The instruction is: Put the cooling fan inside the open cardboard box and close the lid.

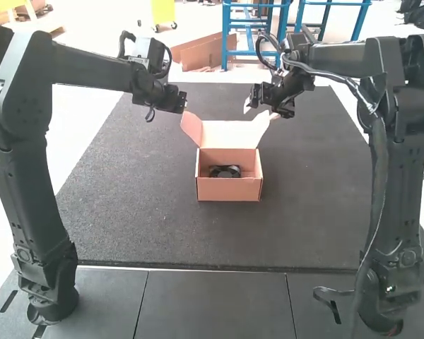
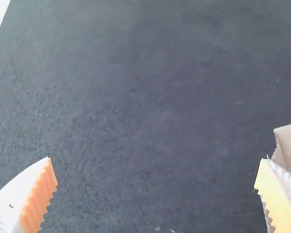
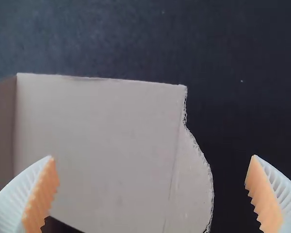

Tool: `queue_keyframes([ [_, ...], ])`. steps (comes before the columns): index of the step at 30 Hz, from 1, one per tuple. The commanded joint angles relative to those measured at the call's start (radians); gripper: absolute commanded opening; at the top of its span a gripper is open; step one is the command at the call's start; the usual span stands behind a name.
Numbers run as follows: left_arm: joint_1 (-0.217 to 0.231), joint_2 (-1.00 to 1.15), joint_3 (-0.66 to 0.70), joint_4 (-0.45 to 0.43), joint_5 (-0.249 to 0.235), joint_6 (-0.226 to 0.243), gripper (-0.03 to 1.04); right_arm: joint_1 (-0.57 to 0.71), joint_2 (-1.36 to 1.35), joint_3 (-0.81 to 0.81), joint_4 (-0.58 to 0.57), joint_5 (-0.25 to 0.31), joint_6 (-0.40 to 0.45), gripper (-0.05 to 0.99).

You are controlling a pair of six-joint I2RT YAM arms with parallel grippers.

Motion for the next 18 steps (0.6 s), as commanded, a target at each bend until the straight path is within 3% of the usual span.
queue_keyframes([
  [1,-0.009,-0.03,0.011,0.003,-0.082,0.007,0.97,-0.022,-0.002,0.035,-0.003,-0.014,-0.004,0.88],
  [5,-0.009,-0.026,-0.017,0.011,-0.1,0.028,0.97,-0.022,-0.002,0.046,-0.01,-0.014,-0.004,0.88],
  [13,-0.011,0.016,-0.026,-0.006,-0.093,0.036,0.97,-0.029,-0.002,0.077,-0.033,-0.031,-0.006,0.88],
  [15,-0.011,0.019,-0.023,0.002,-0.065,0.032,0.97,-0.035,-0.002,0.078,-0.041,-0.035,-0.006,0.88],
  [18,-0.011,0.019,-0.02,0.019,0.029,0.019,0.97,-0.042,-0.002,0.08,-0.044,-0.037,-0.006,0.88],
])
